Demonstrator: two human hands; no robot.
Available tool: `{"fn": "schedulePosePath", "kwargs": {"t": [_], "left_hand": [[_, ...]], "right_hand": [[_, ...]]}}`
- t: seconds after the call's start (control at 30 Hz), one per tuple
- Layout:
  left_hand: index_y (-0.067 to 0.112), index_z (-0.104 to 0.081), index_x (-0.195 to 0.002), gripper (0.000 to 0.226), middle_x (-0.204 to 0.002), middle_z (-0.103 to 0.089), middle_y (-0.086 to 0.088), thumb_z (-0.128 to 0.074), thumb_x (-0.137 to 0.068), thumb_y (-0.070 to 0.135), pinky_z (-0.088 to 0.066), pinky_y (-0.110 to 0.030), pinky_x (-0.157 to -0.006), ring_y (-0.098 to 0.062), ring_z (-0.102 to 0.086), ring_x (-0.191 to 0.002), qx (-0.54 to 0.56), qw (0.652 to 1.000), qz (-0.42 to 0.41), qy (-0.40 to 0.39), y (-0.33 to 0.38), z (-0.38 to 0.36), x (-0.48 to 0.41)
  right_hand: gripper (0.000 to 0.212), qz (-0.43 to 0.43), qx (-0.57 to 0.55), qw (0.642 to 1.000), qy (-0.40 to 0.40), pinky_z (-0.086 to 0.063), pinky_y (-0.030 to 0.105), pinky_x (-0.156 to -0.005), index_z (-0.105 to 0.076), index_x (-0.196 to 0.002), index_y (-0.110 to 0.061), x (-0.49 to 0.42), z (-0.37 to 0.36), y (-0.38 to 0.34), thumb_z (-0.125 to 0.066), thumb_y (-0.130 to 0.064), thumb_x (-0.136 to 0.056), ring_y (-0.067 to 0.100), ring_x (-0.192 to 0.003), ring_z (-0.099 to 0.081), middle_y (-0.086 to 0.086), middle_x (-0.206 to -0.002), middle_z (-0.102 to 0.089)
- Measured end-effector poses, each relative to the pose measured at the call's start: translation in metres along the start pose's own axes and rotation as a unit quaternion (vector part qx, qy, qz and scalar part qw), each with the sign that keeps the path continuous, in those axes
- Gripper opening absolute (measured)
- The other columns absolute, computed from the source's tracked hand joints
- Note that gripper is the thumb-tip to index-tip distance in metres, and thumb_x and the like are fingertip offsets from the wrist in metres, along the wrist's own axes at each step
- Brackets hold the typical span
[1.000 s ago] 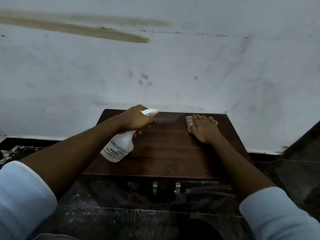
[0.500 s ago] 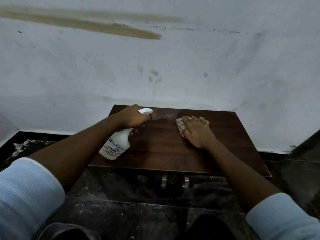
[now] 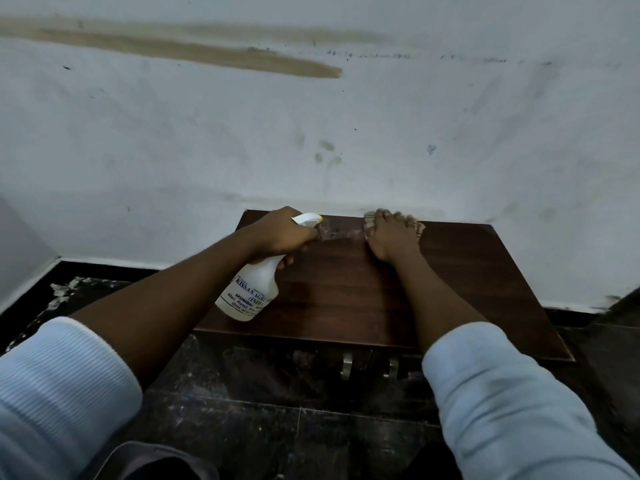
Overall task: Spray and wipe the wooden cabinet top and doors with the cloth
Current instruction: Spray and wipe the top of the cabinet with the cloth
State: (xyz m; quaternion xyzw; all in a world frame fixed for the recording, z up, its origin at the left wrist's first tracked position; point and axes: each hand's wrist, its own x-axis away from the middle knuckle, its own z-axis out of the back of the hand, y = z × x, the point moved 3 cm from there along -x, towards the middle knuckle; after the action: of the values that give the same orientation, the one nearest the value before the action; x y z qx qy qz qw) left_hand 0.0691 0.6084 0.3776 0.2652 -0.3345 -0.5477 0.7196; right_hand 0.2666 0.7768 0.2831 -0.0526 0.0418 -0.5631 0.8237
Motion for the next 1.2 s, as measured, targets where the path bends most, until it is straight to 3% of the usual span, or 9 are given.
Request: {"fn": "schedulePosePath", "kwargs": {"t": [0.13,0.23,0.47,0.63,0.73,0.87,0.93,1.07,1.2], "left_hand": [[0.001,-0.070,-0.102,0.022,-0.084,-0.071,-0.011,-0.067,-0.098,0.023,-0.045,-0.025,-0.040,-0.017,-0.054,-0.041,0.003,1.000,0.007,0.014,-0.006,0.009,0.004],[-0.003,-0.069,-0.102,0.027,-0.084,-0.071,-0.012,-0.068,-0.096,0.023,-0.044,-0.025,-0.040,-0.020,-0.055,-0.043,0.013,1.000,0.017,0.021,-0.012,0.015,0.003],[-0.001,-0.067,-0.100,0.025,-0.086,-0.072,-0.014,-0.067,-0.095,0.024,-0.046,-0.027,-0.042,-0.022,-0.056,-0.046,0.023,0.998,0.035,0.036,-0.028,0.037,0.015],[0.007,-0.064,-0.085,0.019,-0.065,-0.067,-0.004,-0.067,-0.097,0.022,-0.045,-0.026,-0.040,-0.019,-0.054,-0.040,0.016,0.998,0.031,0.052,-0.035,0.054,0.026],[0.007,-0.063,-0.084,0.021,-0.050,-0.061,0.005,-0.066,-0.099,0.022,-0.043,-0.026,-0.039,-0.018,-0.053,-0.039,0.017,0.997,0.042,0.057,-0.041,0.064,0.033],[0.000,-0.067,-0.092,0.025,-0.072,-0.067,-0.007,-0.067,-0.098,0.023,-0.044,-0.027,-0.040,-0.022,-0.053,-0.043,0.026,0.997,0.046,0.054,-0.052,0.075,0.037],[0.006,-0.064,-0.086,0.021,-0.071,-0.065,-0.007,-0.067,-0.097,0.024,-0.045,-0.029,-0.043,-0.021,-0.054,-0.042,0.024,0.997,0.044,0.060,-0.057,0.077,0.039],[0.009,-0.059,-0.080,0.021,-0.056,-0.061,-0.002,-0.066,-0.096,0.021,-0.046,-0.031,-0.047,-0.019,-0.052,-0.037,0.032,0.995,0.063,0.073,-0.065,0.078,0.046],[0.000,-0.063,-0.090,0.020,-0.087,-0.070,-0.024,-0.064,-0.093,0.019,-0.044,-0.027,-0.041,-0.021,-0.056,-0.043,0.029,0.992,0.076,0.092,-0.075,0.082,0.054]], "right_hand": [[0.064,0.124,0.012,0.992,-0.029,-0.007,0.052,-0.125,-0.023,-0.161,-0.012,0.013,-0.011,-0.056,-0.026,-0.045,-0.107,0.033,-0.155,-0.020,0.009,-0.168,-0.023],[0.060,0.203,0.003,0.978,-0.055,-0.003,0.047,-0.127,-0.021,-0.163,-0.021,0.032,-0.010,-0.044,-0.026,-0.045,-0.108,0.025,-0.157,-0.015,0.003,-0.170,-0.021],[0.062,0.062,0.029,0.997,-0.040,-0.009,0.052,-0.125,-0.025,-0.160,-0.010,-0.012,0.006,-0.024,-0.026,-0.041,-0.106,0.031,-0.151,-0.028,0.012,-0.165,-0.030],[0.063,0.186,0.042,0.979,-0.067,-0.010,0.050,-0.124,-0.024,-0.160,-0.012,-0.004,-0.011,-0.114,-0.029,-0.043,-0.105,0.032,-0.152,-0.025,0.011,-0.167,-0.027],[0.065,0.258,0.035,0.961,-0.089,-0.007,0.046,-0.126,-0.021,-0.163,-0.018,0.021,-0.011,-0.103,-0.024,-0.048,-0.104,0.028,-0.155,-0.021,0.006,-0.169,-0.024],[0.062,0.146,0.052,0.985,-0.075,-0.010,0.046,-0.125,-0.020,-0.162,-0.016,-0.002,-0.004,-0.048,-0.026,-0.044,-0.107,0.026,-0.155,-0.022,0.008,-0.169,-0.024],[0.063,0.097,0.048,0.992,-0.072,-0.005,0.049,-0.125,-0.017,-0.162,-0.014,-0.019,-0.005,-0.059,-0.023,-0.045,-0.107,0.028,-0.155,-0.019,0.010,-0.169,-0.020],[0.064,0.109,0.030,0.991,-0.070,-0.002,0.054,-0.125,-0.021,-0.161,-0.014,-0.039,-0.015,-0.129,-0.020,-0.046,-0.106,0.031,-0.154,-0.022,0.011,-0.168,-0.023],[0.064,0.153,0.018,0.985,-0.076,-0.001,0.055,-0.125,-0.019,-0.162,-0.016,-0.047,-0.024,-0.203,-0.021,-0.046,-0.106,0.030,-0.155,-0.019,0.008,-0.169,-0.021]]}}
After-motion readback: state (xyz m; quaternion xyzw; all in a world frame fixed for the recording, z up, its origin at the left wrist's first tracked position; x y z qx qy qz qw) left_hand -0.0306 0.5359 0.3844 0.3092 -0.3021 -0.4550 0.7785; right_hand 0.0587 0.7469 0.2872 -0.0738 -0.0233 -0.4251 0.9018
